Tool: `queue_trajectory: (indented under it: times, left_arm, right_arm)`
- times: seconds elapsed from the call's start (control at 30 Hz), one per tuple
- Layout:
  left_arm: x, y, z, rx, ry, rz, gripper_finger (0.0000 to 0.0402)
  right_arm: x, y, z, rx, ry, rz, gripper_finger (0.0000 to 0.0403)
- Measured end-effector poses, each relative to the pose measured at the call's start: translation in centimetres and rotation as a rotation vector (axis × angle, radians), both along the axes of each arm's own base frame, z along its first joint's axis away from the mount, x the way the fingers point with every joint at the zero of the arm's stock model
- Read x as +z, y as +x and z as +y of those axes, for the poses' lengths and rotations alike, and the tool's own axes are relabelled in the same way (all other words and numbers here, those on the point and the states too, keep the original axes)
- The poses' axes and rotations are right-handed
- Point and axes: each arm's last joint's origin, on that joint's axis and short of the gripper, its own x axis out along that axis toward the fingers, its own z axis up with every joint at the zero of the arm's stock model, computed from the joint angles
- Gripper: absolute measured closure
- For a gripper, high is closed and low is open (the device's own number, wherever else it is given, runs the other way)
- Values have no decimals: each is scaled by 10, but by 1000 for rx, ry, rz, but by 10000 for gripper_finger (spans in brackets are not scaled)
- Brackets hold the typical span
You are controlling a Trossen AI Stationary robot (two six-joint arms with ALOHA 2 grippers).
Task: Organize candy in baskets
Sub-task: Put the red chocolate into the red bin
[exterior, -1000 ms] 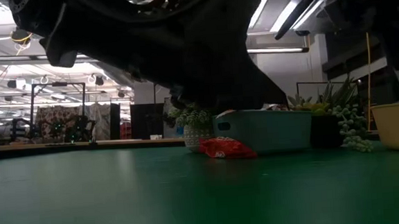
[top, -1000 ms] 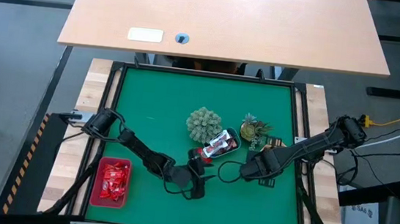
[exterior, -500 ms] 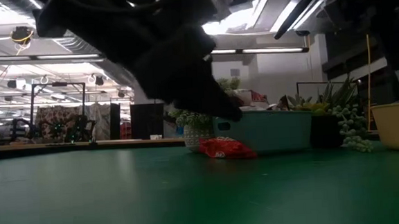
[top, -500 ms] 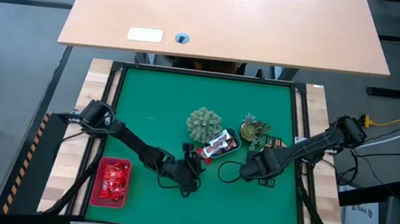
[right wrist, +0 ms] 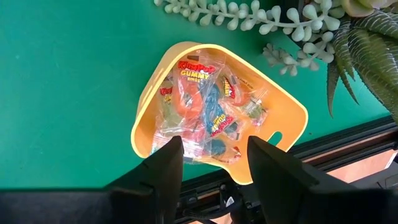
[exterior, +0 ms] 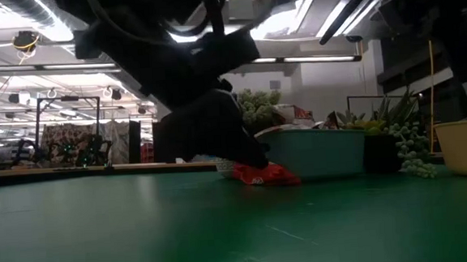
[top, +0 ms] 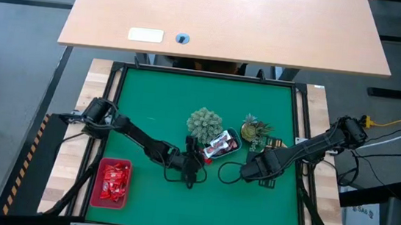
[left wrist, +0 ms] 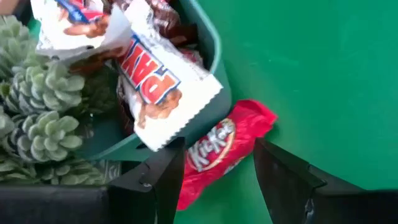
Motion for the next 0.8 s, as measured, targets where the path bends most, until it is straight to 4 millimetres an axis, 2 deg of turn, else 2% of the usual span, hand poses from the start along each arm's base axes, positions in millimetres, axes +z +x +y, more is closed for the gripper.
queue_trajectory:
  times: [0.47, 0.67, 0.8]
  left_arm:
    - [-7, 3, 31, -55, -153, 118, 217]
    - [-8, 2, 33, -66, -176, 147, 218]
    - [-8, 1, 29, -72, -173, 149, 234]
  right_arm:
    - [-1, 2, 1, 0, 13, -25, 224]
    - [-1, 3, 2, 0, 18, -35, 224]
    - [-1, 4, 2, 0, 20, -38, 224]
